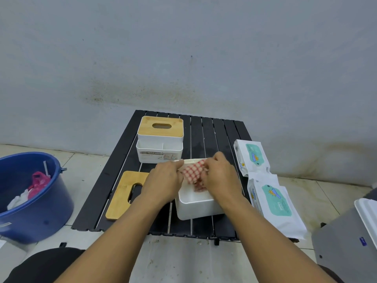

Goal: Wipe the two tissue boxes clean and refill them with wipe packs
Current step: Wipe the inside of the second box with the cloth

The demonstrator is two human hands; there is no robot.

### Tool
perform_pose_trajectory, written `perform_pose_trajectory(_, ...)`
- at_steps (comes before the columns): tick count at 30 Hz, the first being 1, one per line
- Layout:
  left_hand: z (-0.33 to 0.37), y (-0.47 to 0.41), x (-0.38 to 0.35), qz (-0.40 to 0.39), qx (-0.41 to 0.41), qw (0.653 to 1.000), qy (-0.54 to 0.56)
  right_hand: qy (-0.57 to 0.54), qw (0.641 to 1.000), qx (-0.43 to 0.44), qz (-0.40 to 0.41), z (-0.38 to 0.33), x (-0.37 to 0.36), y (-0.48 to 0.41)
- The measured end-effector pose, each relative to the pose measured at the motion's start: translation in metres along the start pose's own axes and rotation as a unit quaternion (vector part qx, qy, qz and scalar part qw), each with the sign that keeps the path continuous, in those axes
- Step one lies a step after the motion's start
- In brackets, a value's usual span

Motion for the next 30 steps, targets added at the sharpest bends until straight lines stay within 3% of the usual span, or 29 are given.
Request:
perform_pose_trajectory(3,0.003,0.004,-0.001,-0.008,0.012,1.0,0.01,0.054,0.996,-0.071,-0.027,0.009,0.008,0.0)
perform_pose_trajectory(9,0.015,0.008,0.001,-0.046,-0.008,0.994,-0.098,0.117,0.965,0.02,-0.235,-0.003,-0.017,0.001)
perform_pose_trajectory(12,0.011,0.002,-0.006,-0.058,-0.038,0.996,-0.051,0.087,0.945,0.059,-0.31,-0.012,-0.038,0.004)
perform_pose_trajectory(16,0.001,-0.001,-0.023,-0.111,-0.036,0.993,0.021,0.039,0.979,0.051,-0.191,-0.018,-0.047,0.006)
perform_pose_trajectory(18,0.0,-0.001,-0.025,-0.096,-0.041,0.994,0.014,-0.003,0.991,0.03,-0.129,-0.015,-0.039,0.005)
perform_pose_trajectory(23,0.003,-0.001,-0.024,-0.078,-0.046,0.996,-0.001,0.033,0.993,0.093,0.07,-0.019,-0.009,0.007)
perform_pose_trajectory(26,0.003,0.0,-0.023,-0.071,-0.049,0.996,-0.004,0.043,0.993,0.094,0.048,-0.021,-0.015,0.004)
perform_pose_trajectory(30,0.002,0.002,-0.022,-0.097,-0.014,0.995,-0.013,0.094,0.975,0.166,-0.111,-0.026,-0.038,0.004)
Point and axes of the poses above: each hand's wrist, its own y-axis away from the middle knuckle, its own x-axis out of the back of the hand, z = x × y, the point moved 5 cm from there along -y, towards the middle knuckle, and after that the axes turned 13 degrees about y, right-handed, at the moved point
